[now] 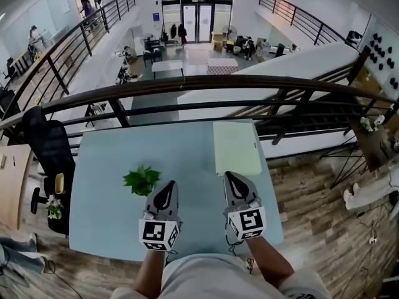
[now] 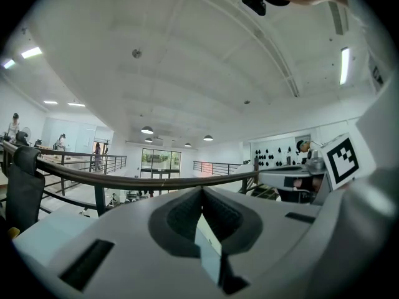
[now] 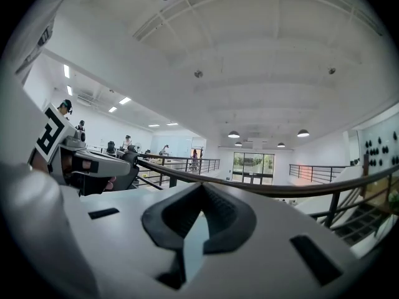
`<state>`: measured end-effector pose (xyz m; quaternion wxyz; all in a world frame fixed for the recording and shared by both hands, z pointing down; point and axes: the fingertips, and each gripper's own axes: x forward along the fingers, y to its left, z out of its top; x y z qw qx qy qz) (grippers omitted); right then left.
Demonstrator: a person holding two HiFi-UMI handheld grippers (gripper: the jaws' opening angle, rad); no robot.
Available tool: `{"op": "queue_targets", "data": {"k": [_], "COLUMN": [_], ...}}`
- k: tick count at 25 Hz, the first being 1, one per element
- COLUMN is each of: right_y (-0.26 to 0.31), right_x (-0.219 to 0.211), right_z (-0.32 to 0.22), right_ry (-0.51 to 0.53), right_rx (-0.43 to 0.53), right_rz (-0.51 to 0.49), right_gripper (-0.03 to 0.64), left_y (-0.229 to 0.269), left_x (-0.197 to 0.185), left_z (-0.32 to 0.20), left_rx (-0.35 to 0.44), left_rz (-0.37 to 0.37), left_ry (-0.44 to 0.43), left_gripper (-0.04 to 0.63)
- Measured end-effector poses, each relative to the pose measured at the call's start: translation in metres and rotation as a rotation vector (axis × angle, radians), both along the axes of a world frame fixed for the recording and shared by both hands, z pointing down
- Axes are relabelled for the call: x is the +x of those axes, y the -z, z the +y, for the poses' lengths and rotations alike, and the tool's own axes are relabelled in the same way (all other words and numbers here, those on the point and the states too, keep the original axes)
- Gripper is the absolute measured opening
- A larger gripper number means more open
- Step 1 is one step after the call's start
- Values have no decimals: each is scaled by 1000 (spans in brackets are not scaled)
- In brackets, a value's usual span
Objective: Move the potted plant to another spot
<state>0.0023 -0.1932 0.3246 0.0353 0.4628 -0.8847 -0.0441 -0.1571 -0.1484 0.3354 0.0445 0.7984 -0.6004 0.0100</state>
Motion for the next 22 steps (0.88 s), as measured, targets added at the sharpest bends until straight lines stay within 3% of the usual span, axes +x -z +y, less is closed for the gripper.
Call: {"op": "queue_targets", "data": {"k": [22], "right_y": [-14], "right_x": [-13], "right_z": [-8], "right_ry": [33], "right_rx": [-16], "right_rz": [25], "right_gripper": [3], "left_y": [-13], "left_x": [-2], "left_z": [-3], "left_rx": [-28], "left_rz": [0], "left_ry": [12], "left_gripper": [11]}}
